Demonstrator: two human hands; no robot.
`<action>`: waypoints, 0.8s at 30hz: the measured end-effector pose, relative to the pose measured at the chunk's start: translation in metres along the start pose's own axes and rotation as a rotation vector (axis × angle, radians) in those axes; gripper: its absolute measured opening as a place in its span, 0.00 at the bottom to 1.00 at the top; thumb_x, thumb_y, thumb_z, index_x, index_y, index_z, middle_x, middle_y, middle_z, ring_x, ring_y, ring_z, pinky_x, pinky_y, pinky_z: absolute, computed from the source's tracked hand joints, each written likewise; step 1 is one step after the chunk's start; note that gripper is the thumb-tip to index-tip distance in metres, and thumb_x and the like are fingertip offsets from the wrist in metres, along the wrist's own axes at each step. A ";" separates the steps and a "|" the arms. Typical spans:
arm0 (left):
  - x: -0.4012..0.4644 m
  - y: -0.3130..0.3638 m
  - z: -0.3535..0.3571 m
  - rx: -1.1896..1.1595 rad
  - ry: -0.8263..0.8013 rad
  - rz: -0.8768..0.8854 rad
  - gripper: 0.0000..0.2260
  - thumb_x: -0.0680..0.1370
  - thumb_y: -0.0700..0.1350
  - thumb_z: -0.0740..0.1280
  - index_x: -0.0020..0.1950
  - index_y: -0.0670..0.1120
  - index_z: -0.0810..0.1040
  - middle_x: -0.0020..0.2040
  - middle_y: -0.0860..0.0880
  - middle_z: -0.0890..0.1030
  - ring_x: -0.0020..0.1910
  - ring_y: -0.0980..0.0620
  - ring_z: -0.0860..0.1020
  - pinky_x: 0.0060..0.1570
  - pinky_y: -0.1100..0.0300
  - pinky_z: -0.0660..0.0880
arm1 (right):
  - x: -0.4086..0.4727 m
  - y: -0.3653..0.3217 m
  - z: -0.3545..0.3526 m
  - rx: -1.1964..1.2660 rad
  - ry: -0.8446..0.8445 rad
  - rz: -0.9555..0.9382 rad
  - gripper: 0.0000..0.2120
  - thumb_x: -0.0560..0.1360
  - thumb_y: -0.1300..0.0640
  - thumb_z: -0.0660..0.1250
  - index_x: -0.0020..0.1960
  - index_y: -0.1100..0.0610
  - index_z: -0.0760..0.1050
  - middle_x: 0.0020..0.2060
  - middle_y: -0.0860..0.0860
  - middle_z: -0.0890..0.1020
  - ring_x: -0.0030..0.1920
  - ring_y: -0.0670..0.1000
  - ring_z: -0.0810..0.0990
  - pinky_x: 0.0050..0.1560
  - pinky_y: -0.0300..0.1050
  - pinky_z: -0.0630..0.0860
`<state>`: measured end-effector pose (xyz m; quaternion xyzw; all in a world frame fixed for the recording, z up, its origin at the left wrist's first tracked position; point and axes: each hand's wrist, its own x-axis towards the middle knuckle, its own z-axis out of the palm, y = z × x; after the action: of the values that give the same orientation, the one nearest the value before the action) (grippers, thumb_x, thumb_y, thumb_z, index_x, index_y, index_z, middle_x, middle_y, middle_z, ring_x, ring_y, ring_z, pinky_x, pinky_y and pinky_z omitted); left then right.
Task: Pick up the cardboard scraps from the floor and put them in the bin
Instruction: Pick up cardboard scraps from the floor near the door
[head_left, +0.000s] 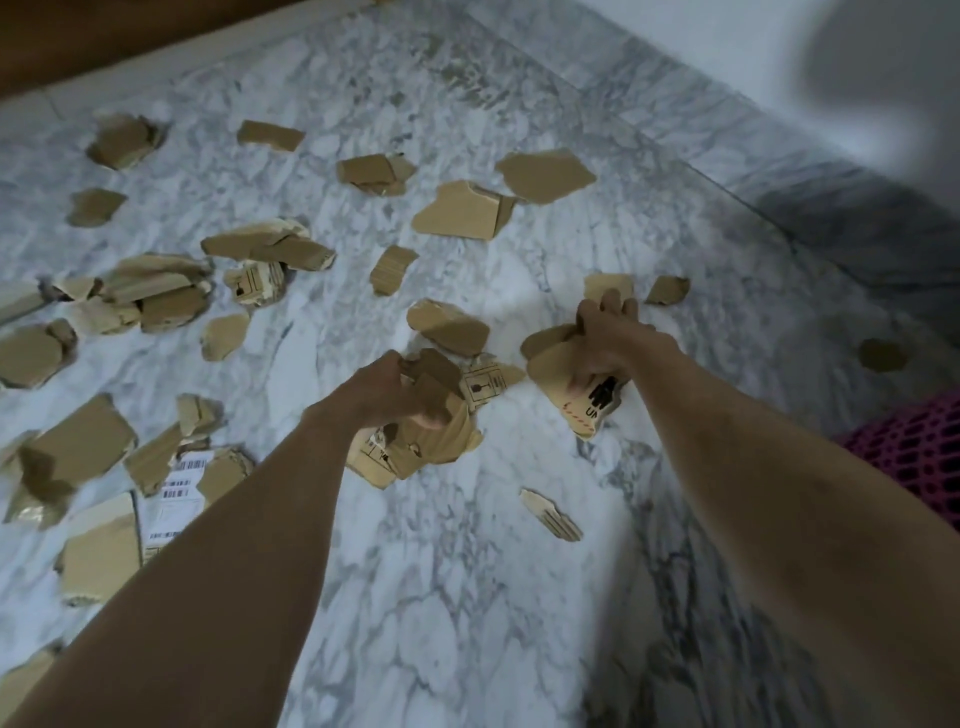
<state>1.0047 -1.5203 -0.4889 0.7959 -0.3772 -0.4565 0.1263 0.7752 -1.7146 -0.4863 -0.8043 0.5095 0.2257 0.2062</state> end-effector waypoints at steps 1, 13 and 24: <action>0.001 0.002 -0.003 -0.043 -0.011 0.074 0.24 0.59 0.56 0.80 0.52 0.51 0.82 0.44 0.50 0.85 0.48 0.52 0.83 0.46 0.50 0.79 | -0.001 -0.002 0.001 -0.018 0.005 -0.011 0.46 0.59 0.49 0.84 0.68 0.56 0.63 0.71 0.57 0.59 0.73 0.63 0.57 0.67 0.64 0.66; 0.010 0.075 0.029 0.208 -0.199 0.208 0.39 0.62 0.58 0.82 0.70 0.51 0.71 0.59 0.54 0.79 0.59 0.50 0.78 0.62 0.49 0.75 | -0.018 0.000 0.008 0.288 -0.061 -0.006 0.27 0.60 0.58 0.83 0.53 0.58 0.73 0.39 0.51 0.79 0.41 0.53 0.80 0.34 0.43 0.75; 0.041 0.068 -0.006 0.077 0.025 0.139 0.33 0.58 0.55 0.84 0.59 0.44 0.82 0.56 0.45 0.84 0.55 0.45 0.81 0.61 0.42 0.77 | -0.028 0.047 -0.005 0.673 -0.049 0.186 0.48 0.62 0.65 0.82 0.77 0.58 0.64 0.67 0.60 0.75 0.62 0.62 0.78 0.58 0.54 0.79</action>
<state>0.9891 -1.5964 -0.4742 0.7778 -0.4471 -0.4217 0.1317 0.7228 -1.7158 -0.4705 -0.6358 0.6213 0.0822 0.4505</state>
